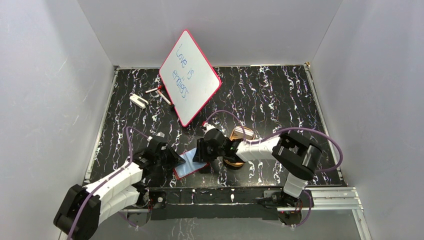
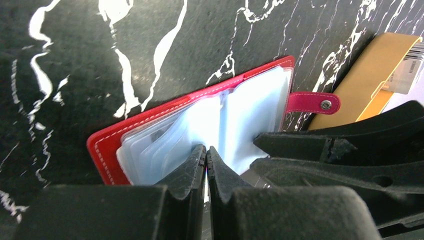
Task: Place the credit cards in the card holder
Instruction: Turn over the card slot in the card holder, then pick up the credit card from the storage box.
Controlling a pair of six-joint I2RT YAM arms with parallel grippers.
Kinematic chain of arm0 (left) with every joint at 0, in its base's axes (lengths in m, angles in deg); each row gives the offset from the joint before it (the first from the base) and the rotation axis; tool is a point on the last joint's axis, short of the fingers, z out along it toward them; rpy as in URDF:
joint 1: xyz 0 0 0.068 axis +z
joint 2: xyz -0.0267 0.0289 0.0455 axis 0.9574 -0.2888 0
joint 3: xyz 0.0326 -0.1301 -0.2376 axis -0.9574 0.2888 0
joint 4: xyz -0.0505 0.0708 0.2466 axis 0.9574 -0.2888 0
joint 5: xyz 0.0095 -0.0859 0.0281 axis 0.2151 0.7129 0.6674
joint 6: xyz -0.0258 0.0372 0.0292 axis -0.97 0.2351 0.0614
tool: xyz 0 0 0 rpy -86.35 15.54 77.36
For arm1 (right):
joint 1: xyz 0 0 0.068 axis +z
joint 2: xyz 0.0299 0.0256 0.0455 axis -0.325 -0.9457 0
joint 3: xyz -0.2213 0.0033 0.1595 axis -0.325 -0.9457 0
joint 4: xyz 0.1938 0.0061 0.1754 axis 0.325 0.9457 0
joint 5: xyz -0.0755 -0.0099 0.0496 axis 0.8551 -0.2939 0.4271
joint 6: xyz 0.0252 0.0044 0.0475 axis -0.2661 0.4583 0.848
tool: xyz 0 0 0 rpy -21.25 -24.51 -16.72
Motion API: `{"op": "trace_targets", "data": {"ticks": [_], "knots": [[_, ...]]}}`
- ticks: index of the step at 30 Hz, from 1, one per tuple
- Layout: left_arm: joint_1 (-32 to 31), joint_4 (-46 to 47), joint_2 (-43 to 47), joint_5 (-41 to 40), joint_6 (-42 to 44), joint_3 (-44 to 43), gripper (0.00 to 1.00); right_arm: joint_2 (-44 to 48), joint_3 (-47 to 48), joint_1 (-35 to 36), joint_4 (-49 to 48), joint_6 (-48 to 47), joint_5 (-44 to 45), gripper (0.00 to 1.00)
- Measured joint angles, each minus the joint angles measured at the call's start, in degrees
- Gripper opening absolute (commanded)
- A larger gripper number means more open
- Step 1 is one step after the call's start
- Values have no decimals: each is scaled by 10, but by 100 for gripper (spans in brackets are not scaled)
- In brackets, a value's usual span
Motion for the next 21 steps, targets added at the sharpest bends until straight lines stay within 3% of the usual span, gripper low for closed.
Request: {"op": "trace_targets", "data": {"ticks": [5,9,16,21], "knots": [[0,35,-52,5,10,-17,4,12,-10,0,3,1,-2,43],[0,2,-65,-9,26,-47,10,29,-6,0,36,-12,-4,47],[0,-94,30,-55,35,-101,22,134,69,-8,143,-69,33,53],[0,-148,99,-82,30,-118,26,237,97,-33,220,-149,152,54]]}}
